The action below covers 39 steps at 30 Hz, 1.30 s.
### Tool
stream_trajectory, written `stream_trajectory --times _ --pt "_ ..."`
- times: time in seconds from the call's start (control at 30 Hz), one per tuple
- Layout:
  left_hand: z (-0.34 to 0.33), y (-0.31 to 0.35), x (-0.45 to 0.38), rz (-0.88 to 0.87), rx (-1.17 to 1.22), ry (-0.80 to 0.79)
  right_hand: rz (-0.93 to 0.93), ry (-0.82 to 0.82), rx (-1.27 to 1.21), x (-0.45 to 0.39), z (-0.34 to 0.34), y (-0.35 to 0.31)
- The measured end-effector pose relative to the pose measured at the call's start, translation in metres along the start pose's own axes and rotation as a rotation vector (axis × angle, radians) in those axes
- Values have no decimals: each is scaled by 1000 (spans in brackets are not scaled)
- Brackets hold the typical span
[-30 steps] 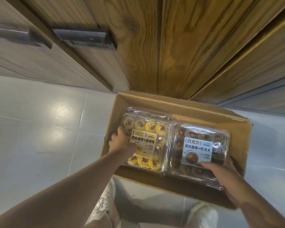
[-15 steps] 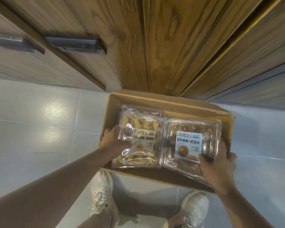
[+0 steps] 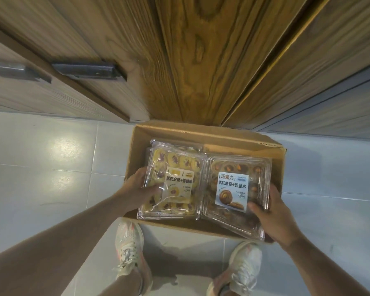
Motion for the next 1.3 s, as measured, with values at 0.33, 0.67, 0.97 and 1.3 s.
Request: stream_trajectory --times 0.33,0.67,0.97,1.3 --pt "44 96 130 -211 254 -188 81 68 -205 94 95 -40" --pt "88 204 341 -404 324 -242 169 244 -407 263 235 -100" --pt "113 320 545 -724 372 -216 347 552 -496 477 397 -175" --pt "121 445 707 -980 386 -275 559 705 -503 595 532 -213"
Point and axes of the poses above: each hand's wrist, its own x-axis away from the middle knuckle, its own z-axis out of the back of the hand, y = z × x, the point moved 3 cm from there along -x, towards the middle knuckle, and after that the axes turned 15 degrees about x, right-handed, at the moved point
